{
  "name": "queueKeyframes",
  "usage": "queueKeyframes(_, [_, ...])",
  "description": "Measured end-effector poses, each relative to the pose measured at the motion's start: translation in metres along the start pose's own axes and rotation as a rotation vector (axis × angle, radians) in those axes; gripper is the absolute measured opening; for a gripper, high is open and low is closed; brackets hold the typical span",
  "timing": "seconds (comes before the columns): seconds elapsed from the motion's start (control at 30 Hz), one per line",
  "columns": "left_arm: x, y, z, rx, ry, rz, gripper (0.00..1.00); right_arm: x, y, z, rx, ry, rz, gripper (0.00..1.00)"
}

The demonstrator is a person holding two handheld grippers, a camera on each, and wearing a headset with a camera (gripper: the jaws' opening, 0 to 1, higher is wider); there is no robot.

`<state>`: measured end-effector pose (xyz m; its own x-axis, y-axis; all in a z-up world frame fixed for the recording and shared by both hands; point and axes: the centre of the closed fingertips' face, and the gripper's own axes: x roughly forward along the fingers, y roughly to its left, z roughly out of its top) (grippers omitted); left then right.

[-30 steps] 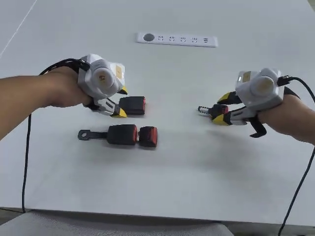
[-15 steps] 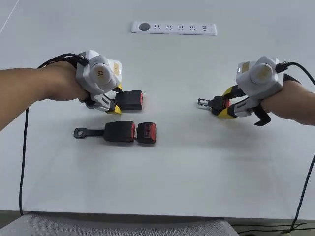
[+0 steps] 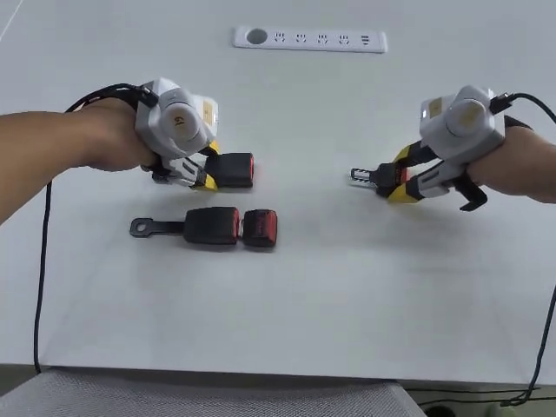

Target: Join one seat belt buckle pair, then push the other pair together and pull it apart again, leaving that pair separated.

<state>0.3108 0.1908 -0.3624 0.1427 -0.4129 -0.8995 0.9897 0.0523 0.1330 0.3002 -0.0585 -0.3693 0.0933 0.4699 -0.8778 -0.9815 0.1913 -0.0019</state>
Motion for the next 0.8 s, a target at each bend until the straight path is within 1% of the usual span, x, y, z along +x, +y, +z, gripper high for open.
queueKeyframes(0.17, [0.006,0.007,-0.005,-0.011,0.004,-0.022,0.31,0.000,0.000,0.000,0.003,0.012,0.001,0.35])
queueKeyframes(0.27, [0.007,0.008,-0.006,-0.008,0.008,-0.028,0.31,0.002,0.000,0.002,0.003,0.012,-0.008,0.35])
queueKeyframes(0.4, [0.009,0.009,-0.007,0.007,0.017,-0.032,0.31,0.006,0.000,0.009,-0.005,0.002,-0.006,0.35])
queueKeyframes(0.47, [0.009,0.008,-0.006,0.010,0.020,-0.033,0.31,0.009,0.000,0.014,-0.015,-0.015,-0.003,0.35])
queueKeyframes(0.57, [0.010,0.009,-0.007,0.017,0.025,-0.032,0.31,0.013,0.001,0.022,-0.031,-0.026,0.000,0.35])
queueKeyframes(0.8, [0.012,0.010,-0.007,0.025,0.041,-0.031,0.31,0.030,0.007,0.053,-0.058,-0.074,0.007,0.35])
